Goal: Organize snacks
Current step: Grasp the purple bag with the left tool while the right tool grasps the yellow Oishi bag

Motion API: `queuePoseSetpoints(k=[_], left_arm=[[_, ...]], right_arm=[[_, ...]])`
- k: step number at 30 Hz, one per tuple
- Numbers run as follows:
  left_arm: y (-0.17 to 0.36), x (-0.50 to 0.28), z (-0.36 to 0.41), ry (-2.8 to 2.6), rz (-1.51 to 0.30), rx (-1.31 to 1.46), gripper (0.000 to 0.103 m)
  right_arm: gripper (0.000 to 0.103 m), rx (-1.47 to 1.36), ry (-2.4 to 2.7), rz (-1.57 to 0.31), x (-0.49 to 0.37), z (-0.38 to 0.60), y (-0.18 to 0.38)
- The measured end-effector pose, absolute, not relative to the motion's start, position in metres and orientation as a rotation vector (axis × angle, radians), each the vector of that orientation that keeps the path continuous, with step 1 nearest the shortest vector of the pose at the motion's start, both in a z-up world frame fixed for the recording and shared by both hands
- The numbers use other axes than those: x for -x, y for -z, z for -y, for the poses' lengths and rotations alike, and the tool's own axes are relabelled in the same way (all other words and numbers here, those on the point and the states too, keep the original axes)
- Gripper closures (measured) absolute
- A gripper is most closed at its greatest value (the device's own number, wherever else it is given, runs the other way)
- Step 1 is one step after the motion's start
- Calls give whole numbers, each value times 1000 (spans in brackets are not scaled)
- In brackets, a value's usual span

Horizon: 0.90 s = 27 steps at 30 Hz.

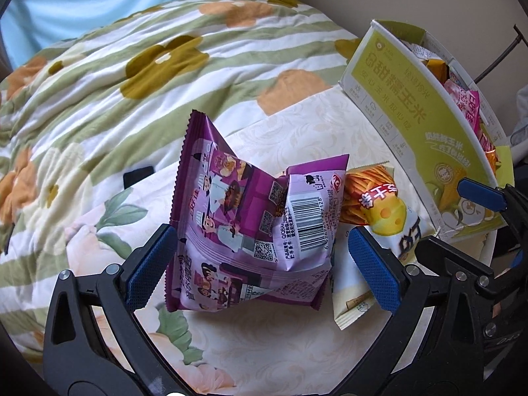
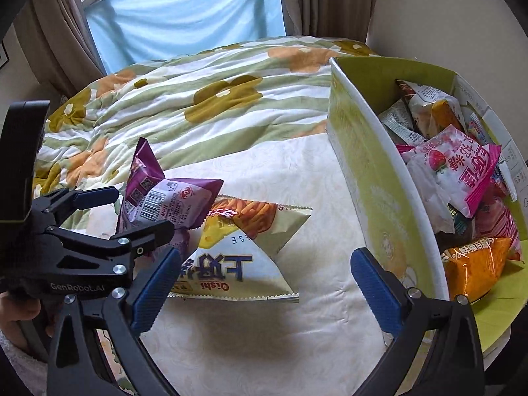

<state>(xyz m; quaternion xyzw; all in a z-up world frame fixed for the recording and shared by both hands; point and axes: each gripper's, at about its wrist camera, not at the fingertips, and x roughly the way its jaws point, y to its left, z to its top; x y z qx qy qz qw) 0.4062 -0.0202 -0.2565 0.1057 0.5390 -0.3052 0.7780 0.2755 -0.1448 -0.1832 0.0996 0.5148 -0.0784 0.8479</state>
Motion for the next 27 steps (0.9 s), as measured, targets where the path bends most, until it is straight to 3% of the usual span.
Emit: queuePoseSetpoints(k=[3, 16, 20, 27], left_arm=[[269, -411, 22, 664, -1189, -235, 2], [273, -421, 6, 683, -1204, -197, 26], [271, -420, -4, 662, -1205, -188, 27], [269, -416, -20, 619, -1221, -177, 28]], right_arm=[[1, -246, 174, -1101, -279, 150, 190], [1, -368, 150, -1186, -300, 153, 211], [1, -392, 137, -1230, -310, 152, 222], [30, -415, 109, -1284, -323, 149, 239]])
